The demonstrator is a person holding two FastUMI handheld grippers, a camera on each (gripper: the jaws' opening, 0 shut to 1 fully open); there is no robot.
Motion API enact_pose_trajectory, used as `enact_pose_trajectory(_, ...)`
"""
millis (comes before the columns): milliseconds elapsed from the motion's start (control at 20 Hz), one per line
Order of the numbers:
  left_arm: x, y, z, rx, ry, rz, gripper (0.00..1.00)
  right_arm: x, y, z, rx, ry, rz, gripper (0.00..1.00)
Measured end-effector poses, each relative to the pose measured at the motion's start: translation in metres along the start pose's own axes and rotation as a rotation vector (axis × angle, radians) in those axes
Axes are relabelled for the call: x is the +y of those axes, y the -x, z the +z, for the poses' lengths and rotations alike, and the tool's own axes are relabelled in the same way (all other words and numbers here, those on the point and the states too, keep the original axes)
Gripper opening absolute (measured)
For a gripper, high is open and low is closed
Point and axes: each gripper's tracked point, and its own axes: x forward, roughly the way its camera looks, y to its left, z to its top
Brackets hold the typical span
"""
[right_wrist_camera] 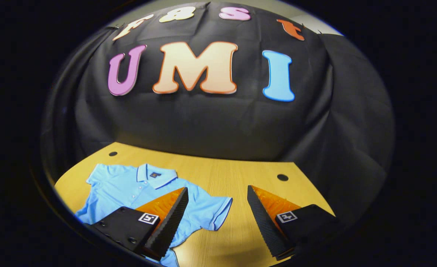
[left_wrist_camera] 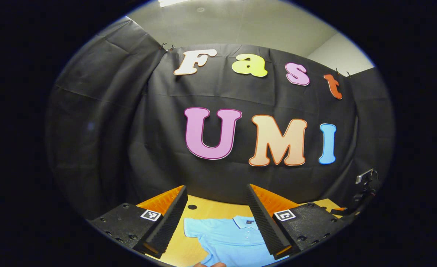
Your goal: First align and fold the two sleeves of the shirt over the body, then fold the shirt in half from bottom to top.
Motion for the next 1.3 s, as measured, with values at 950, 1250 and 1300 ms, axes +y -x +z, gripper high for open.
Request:
enact_pose_trajectory(950,0.058,-0.034,-0.027,0.091,-0.11,0.048,0.94,0.006,-0.115,-0.128,0.342,-0.127,-0.122,0.87)
enact_pose_trajectory(1250,0.057,-0.038,-0.034,0.098,-0.101,0.042,0.95,0.022,-0.116,-0.122,0.346,-0.207,-0.074,0.03)
enact_pose_trajectory(1300,0.058,-0.039,-0.034,0.1,-0.1,0.043,0.95,0.026,-0.117,-0.122,0.35,-0.222,-0.056,0.02)
